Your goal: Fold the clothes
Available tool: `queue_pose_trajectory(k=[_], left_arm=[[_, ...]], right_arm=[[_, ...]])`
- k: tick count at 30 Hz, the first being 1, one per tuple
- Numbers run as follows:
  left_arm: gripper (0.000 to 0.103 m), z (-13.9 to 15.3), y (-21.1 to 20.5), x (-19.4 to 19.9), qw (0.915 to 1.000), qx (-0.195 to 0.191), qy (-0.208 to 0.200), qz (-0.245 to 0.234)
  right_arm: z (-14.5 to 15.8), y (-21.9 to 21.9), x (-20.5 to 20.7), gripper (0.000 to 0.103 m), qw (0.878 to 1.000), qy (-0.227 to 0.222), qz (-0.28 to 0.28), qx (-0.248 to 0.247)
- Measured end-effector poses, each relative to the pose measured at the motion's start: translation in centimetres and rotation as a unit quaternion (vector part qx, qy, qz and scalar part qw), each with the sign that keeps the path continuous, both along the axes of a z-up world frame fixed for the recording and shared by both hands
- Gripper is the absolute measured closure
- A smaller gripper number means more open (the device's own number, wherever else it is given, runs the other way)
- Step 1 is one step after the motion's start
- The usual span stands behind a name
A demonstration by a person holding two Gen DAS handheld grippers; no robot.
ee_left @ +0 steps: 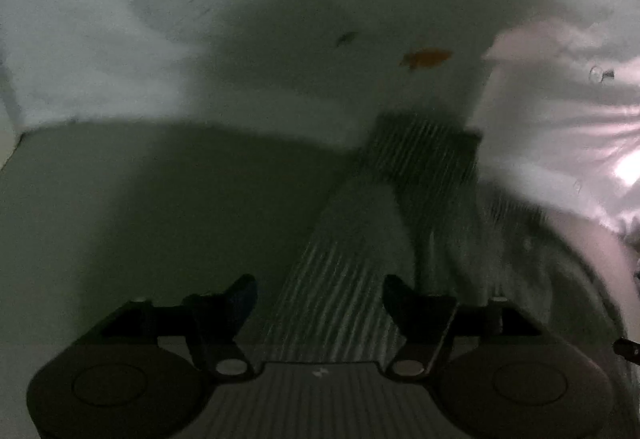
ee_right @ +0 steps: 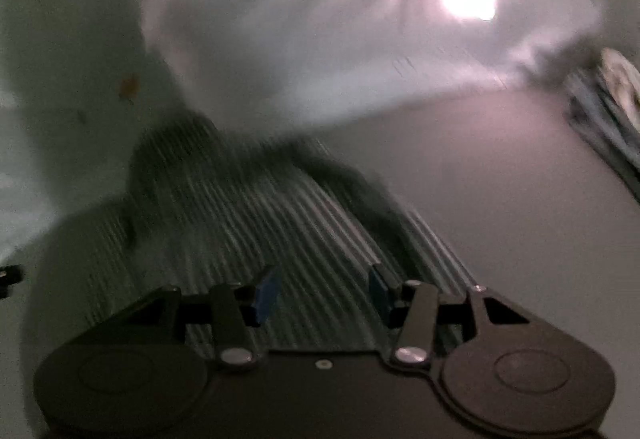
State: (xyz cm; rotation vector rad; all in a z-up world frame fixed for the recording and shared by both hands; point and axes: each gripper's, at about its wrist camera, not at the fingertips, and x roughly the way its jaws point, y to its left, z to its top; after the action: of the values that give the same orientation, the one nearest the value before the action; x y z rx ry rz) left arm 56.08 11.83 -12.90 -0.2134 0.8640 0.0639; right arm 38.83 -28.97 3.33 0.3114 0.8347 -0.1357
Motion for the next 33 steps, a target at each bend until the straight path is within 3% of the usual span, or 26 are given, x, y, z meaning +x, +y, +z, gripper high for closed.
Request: queue_pose_trajectory(k=[4,8,11,14,16,23,28,30,32,33], left_arm=[[0.028,-1.6,0.2,-6.5,0.9973,-0.011,0.049,0.054],[0.024,-3.3,-1.6,-11.8,0.9943,-0.018,0.068,0.08],[0.022,-3.7,-2.7,-14.5,0.9927,-0.035,0.071,0.09],[0.019,-3.9,-3.8,-16.9,0.9936,-0.02,0.065,0.09],[0.018,-4.0,-4.2,-18.3,0.9932,-0.017,0.064,0.096],[0.018,-5.5,-4.2,-19.7,0.9864,-0.029,0.078,0.142],[0.018,-6.4,-3.4,-19.3,0.9798,-0.037,0.092,0.174],[0.018,-6.5,-3.0,-19.2,0.9776,-0.021,0.098,0.185],[0.018,-6.6,-2.5,-19.3,0.9757,-0.001,0.104,0.193],[0.018,-6.8,-2.3,-19.3,0.9755,0.005,0.109,0.191]], right_arm=[[0.0,-1.3,-4.0,0.052,1.0,0.01,-0.015,-0.003],[0.0,-2.8,-7.2,0.052,1.0,-0.009,-0.024,-0.008],[-0.3,-4.1,-9.2,0.049,0.999,-0.011,-0.026,-0.017],[-1.8,-4.9,-10.5,0.048,0.999,0.013,-0.004,-0.041],[-3.1,-5.7,-11.5,0.048,0.999,0.034,0.01,-0.032],[-5.3,-6.5,-10.7,0.046,0.997,0.064,0.045,0.009],[-5.6,-5.8,-8.6,0.027,0.994,0.066,0.085,0.004],[-5.7,-5.1,-8.1,0.026,0.993,0.066,0.101,-0.012],[-5.7,-4.5,-8.0,0.036,0.99,0.063,0.118,-0.03],[-5.5,-4.3,-8.0,0.057,0.989,0.058,0.127,-0.04]])
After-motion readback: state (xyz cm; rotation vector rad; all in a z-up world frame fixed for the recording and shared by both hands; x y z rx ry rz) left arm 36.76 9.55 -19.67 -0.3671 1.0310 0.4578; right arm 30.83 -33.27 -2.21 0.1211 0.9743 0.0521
